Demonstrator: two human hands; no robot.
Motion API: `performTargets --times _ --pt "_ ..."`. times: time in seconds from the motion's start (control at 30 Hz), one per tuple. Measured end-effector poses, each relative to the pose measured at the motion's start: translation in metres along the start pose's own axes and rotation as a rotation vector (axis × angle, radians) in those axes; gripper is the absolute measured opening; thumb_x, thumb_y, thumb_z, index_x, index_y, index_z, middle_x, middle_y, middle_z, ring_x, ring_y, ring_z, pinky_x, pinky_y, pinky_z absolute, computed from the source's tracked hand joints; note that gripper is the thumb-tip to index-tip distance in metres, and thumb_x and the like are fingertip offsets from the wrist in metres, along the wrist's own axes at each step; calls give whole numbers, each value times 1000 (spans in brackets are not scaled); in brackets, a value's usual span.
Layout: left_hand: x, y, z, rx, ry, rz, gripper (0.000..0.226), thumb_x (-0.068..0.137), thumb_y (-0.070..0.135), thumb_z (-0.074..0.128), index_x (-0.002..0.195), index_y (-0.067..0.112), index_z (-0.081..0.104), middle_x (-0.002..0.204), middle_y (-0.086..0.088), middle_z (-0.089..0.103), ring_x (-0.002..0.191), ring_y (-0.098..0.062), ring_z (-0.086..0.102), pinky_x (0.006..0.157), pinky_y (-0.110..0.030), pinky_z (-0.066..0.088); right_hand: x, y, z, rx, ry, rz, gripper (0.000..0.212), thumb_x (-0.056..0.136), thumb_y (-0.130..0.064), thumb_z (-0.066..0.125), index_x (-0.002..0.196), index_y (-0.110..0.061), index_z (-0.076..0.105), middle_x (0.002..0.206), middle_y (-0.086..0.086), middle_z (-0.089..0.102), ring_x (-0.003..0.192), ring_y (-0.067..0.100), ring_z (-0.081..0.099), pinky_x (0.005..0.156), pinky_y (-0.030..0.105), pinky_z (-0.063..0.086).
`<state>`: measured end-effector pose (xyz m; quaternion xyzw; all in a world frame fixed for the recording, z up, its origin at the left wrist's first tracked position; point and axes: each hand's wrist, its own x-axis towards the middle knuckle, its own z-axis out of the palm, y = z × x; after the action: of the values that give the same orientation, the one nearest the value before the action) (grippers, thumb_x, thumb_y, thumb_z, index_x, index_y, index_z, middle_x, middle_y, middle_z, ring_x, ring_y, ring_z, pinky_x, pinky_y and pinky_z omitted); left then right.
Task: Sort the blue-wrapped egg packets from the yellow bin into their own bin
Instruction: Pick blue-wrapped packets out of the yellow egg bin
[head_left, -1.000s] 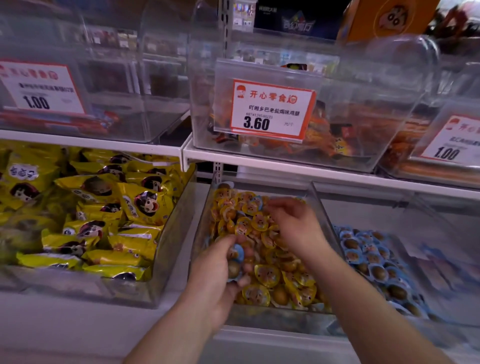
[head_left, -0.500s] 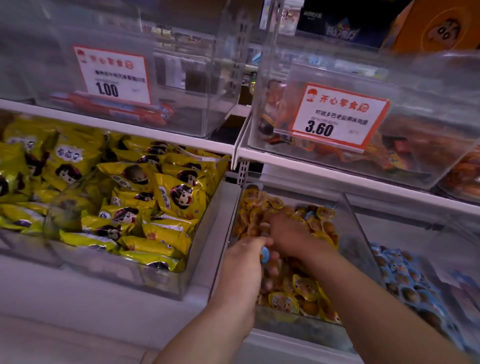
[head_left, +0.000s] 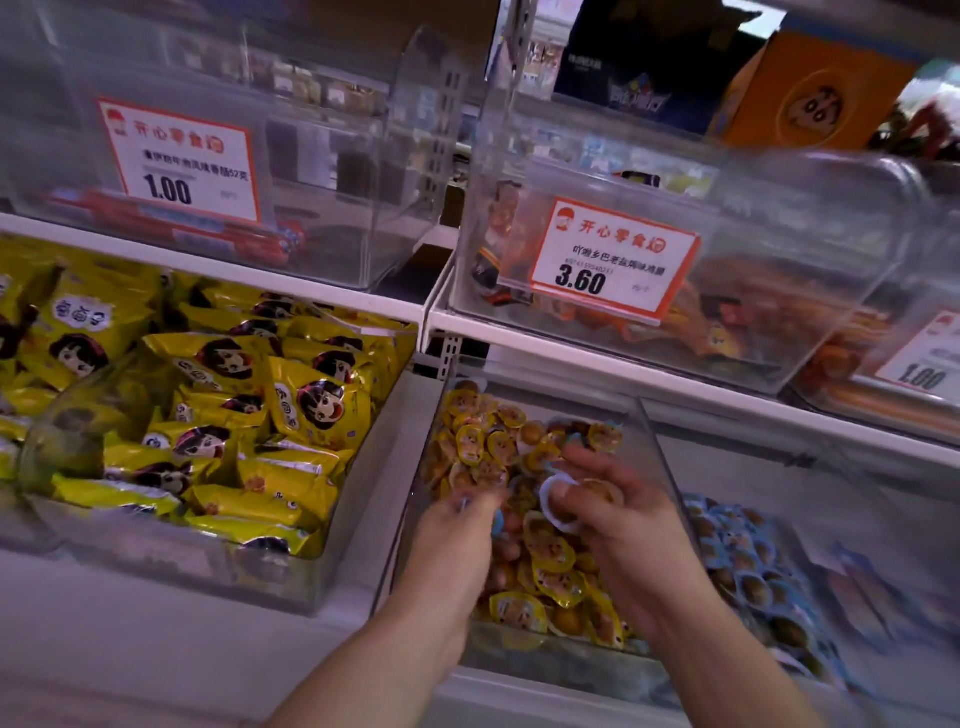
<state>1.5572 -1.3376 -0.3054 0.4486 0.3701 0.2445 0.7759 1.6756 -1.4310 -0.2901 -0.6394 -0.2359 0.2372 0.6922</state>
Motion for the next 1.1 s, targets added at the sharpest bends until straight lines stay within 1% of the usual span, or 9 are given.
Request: performTargets --times 0.13,0.3,0.47,0.63,0.73,0.83,0.9,1.0,1.1 --pt "-9 1 14 -39 -169 -60 28 88 48 67 101 23 74 83 2 76 64 -11 69 49 -22 44 -15 7 10 -183 -56 -151 34 75 -13 81 106 -23 73 98 4 78 94 22 74 82 34 58" --pt "-2 4 7 -134 -219 -87 26 84 48 68 98 27 74 93 -2 77 76 -13 74 56 -28 54 -14 14 20 -390 -163 -268 35 90 1 65 110 -27 71 102 -10 77 98 5 71 85 18 53" --pt "10 4 5 -170 -164 -63 21 83 34 72 101 22 74 90 -8 73 68 -17 69 52 -26 51 -7 14 12 -403 -55 -237 33 95 -2 58 98 -31 72 97 -12 76 85 6 73 77 23 55" --pt "7 9 5 -259 -234 -74 24 90 29 61 107 14 64 84 -10 61 63 -20 61 49 -27 42 -5 7 -2 -662 171 -352 20 100 -22 55 112 -25 71 114 -12 67 108 4 60 95 25 48" --pt "-3 4 14 74 -117 279 13 89 28 64 100 25 69 96 2 70 78 -13 67 62 -28 47 -20 -5 6 -443 236 -171 20 100 -28 54 109 -26 72 109 -11 69 100 1 63 96 32 50" --pt "-20 -6 20 548 -60 773 36 93 37 59 129 41 56 123 27 60 115 9 55 92 -13 44 -39 -18 27 320 57 331 28 96 -36 59 107 -19 78 112 3 75 105 17 70 105 41 49" --pt "-26 -11 24 704 -125 830 47 93 54 45 139 50 40 136 30 46 131 5 43 105 -24 39 -47 -23 32 688 -45 511 39 95 -40 58 116 -13 75 121 11 71 115 25 67 111 42 45" --pt "-24 -14 25 1018 -113 874 58 92 63 22 148 50 23 154 22 30 148 -3 12 119 -45 21 -48 -27 23 719 -57 507 43 97 -42 53 118 -11 74 118 13 72 114 28 68 110 42 45" --pt "-22 -18 26 1130 -186 916 63 91 67 11 150 46 6 163 22 6 149 -1 -8 123 -45 9 -42 -26 11 682 -29 469 41 96 -40 55 120 -12 73 118 13 73 115 29 67 110 43 44"
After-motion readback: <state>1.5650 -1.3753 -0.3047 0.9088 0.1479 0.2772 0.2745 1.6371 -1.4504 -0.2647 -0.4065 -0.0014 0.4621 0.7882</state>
